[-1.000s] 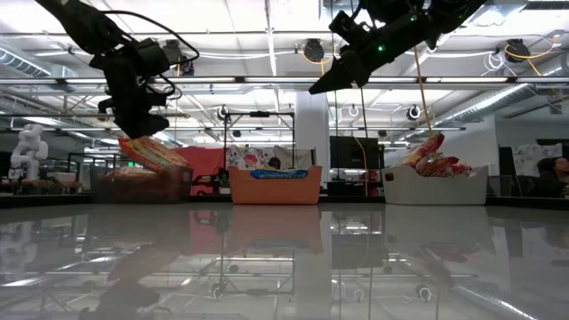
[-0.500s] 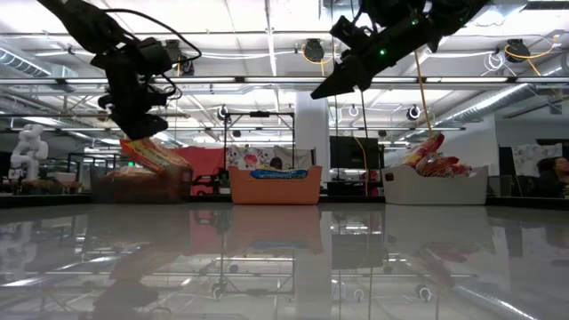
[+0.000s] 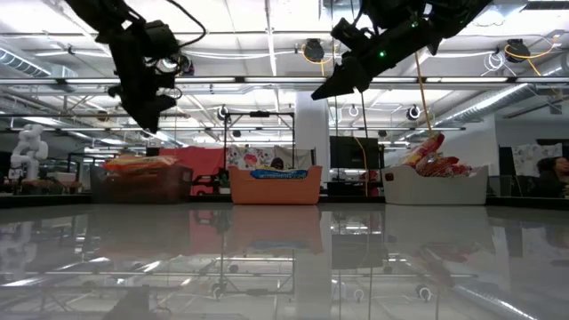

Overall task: Sort Maruchan noodles
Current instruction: Return to Home Position

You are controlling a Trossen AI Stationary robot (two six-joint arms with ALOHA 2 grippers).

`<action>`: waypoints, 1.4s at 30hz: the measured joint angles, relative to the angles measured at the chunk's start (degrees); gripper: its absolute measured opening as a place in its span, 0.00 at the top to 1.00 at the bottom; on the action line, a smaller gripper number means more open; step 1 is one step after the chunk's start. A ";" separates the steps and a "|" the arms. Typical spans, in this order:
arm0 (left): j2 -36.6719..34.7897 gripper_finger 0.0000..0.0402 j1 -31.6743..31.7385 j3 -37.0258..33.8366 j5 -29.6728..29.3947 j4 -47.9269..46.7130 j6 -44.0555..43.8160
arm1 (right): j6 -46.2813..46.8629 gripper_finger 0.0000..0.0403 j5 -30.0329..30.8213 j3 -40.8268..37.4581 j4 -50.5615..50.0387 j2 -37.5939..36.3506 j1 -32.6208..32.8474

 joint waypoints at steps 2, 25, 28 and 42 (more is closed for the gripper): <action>0.43 0.55 0.15 -1.86 5.14 3.14 1.99 | 0.18 1.00 -0.02 0.00 0.57 0.00 0.00; -21.78 0.56 -10.81 -13.03 34.60 19.96 6.35 | 6.09 1.00 -13.61 -1.71 2.88 -3.19 -2.67; -26.49 0.63 -13.18 -14.14 35.62 20.17 5.38 | 8.02 1.00 -13.21 -3.72 4.69 -5.27 -2.74; -38.79 0.99 -18.26 -29.93 42.01 34.41 5.95 | 13.16 1.00 -1.33 -24.32 18.68 -21.65 -1.84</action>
